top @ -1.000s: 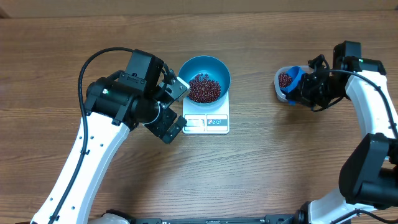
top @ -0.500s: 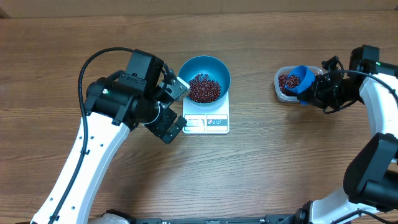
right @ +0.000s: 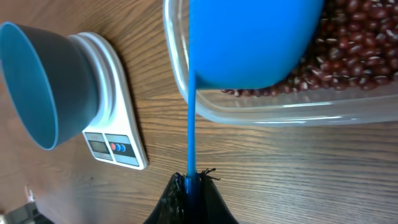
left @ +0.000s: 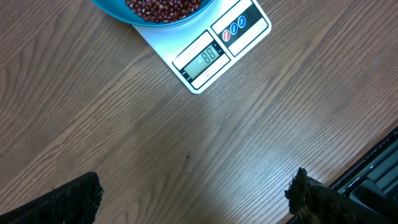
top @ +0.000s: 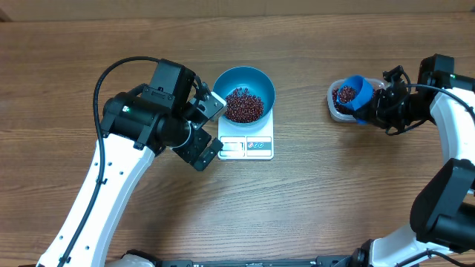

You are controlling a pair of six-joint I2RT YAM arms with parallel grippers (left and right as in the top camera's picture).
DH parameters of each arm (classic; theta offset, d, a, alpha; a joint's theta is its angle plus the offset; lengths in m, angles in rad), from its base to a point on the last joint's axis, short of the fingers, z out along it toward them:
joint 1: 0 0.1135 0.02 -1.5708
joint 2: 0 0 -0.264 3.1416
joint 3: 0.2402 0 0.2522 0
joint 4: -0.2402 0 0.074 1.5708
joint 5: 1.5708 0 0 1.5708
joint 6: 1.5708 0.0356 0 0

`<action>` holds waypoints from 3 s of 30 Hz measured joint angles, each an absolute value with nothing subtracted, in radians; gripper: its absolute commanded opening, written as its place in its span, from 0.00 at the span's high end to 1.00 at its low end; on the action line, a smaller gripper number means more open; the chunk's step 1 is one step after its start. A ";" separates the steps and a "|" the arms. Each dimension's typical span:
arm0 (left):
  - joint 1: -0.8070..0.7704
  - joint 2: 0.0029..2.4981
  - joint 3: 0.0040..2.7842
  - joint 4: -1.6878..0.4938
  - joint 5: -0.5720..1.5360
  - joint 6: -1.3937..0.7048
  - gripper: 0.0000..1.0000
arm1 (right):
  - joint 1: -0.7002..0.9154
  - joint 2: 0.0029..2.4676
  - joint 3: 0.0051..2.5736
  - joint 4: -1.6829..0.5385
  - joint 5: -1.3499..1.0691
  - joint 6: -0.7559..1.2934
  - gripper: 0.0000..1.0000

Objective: Scoop item into bowl and weigh 150g on scale
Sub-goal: 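Drag the scoop through the beans in the tub with the right gripper, then lift the filled scoop and carry it over the teal bowl, right gripper, then tilt the scoop with the right gripper, pouring beans into the bowl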

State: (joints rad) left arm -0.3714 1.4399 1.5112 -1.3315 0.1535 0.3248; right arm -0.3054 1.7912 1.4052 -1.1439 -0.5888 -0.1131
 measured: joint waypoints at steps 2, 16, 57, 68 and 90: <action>-0.371 1.440 1.511 -1.332 0.154 0.325 0.00 | -0.305 1.791 1.405 -1.145 -0.598 -0.117 0.96; -0.371 1.440 1.511 -1.332 0.154 0.325 0.00 | -0.305 1.769 1.489 -1.226 -0.604 -0.133 0.96; -0.371 1.440 1.511 -1.332 0.154 0.325 0.00 | 0.299 1.701 1.591 -1.167 -0.382 0.042 0.96; -0.371 1.440 1.511 -1.332 0.154 0.325 0.01 | 0.376 1.701 1.591 -1.166 -0.252 0.057 0.96; -0.371 1.440 1.511 -1.332 0.154 0.325 0.01 | 0.484 1.701 1.591 -1.165 -0.090 0.044 0.96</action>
